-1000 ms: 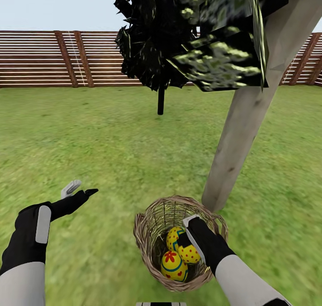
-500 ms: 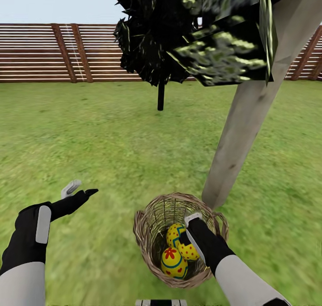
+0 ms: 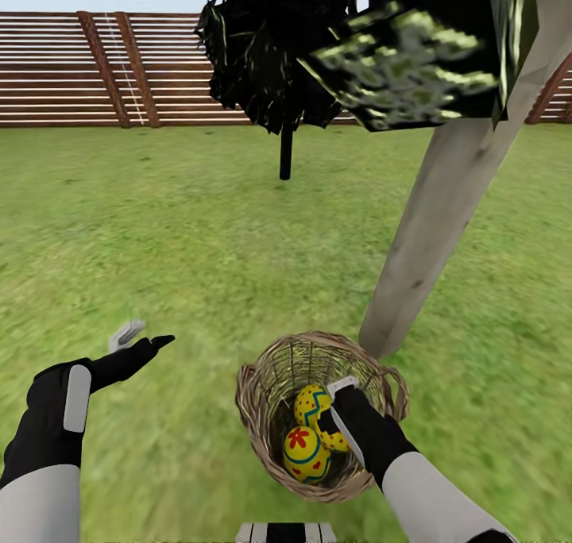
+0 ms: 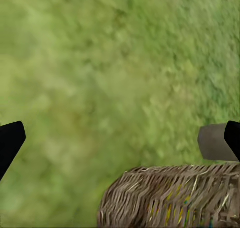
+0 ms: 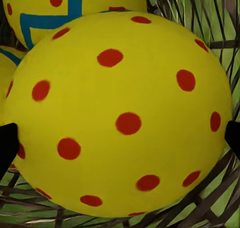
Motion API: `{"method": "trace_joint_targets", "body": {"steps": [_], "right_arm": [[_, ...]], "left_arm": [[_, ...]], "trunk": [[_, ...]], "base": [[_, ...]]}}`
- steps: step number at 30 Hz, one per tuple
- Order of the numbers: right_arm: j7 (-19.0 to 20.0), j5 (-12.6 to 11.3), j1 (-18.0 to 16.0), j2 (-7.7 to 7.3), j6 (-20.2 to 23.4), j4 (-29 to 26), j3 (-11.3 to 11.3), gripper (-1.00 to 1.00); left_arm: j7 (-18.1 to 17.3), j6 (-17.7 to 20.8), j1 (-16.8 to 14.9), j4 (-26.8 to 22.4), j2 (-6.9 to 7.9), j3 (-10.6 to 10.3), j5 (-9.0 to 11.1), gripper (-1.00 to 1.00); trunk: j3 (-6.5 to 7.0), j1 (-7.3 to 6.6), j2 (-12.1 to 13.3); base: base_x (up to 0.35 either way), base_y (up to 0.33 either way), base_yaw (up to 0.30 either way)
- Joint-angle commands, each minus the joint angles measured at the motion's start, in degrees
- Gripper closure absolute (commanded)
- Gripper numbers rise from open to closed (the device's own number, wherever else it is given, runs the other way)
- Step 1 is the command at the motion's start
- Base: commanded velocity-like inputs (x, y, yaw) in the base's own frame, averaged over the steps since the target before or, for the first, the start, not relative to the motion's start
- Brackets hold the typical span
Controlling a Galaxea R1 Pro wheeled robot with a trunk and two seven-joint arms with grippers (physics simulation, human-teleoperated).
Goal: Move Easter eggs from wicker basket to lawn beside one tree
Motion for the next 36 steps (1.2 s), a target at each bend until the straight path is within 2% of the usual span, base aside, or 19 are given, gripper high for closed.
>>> {"method": "trace_joint_targets", "body": {"steps": [1,2,9,14,21,34,36], "right_arm": [[0.1,-0.8,0.0,-0.03,0.2,0.1,0.1,-1.00],[0.1,-0.9,0.0,-0.03,0.2,0.1,0.1,1.00],[0.3,-1.1,0.0,-0.03,0.2,0.1,0.1,1.00],[0.3,-1.1,0.0,-0.03,0.2,0.1,0.1,1.00],[0.4,-1.1,0.0,-0.03,0.3,0.1,0.1,1.00],[0.4,-1.0,0.0,-0.03,0.4,0.2,0.1,1.00],[0.4,-0.9,0.0,-0.03,0.4,0.2,0.1,1.00]], "left_arm": [[-0.5,0.3,-0.1,0.0,-0.02,0.1,-0.3,-1.00],[-0.5,0.3,-0.1,0.0,-0.02,0.1,-0.3,-1.00],[-0.5,0.3,-0.1,0.0,-0.02,0.1,-0.3,-1.00],[-0.4,0.3,-0.1,-0.1,-0.02,0.2,-0.3,-1.00],[-0.4,0.2,-0.1,-0.3,-0.10,-0.2,-0.3,-1.00],[-0.5,0.3,-0.1,-0.6,-0.10,0.0,-0.3,-1.00],[-0.5,0.3,-0.1,-0.6,-0.10,0.0,-0.3,-1.00]], "trunk": [[-0.28,0.03,0.0],[-0.51,0.05,0.0],[-1.39,0.16,-0.1],[-1.39,0.16,-0.1],[-0.06,0.00,0.0],[0.60,-0.08,0.0],[1.04,-0.13,0.1]], "base": [[0.000,0.000,0.000],[0.000,0.000,0.000],[0.000,0.000,0.000],[0.000,0.000,0.000],[0.000,0.000,0.000],[0.000,0.000,0.000],[0.000,0.000,0.000]]}}
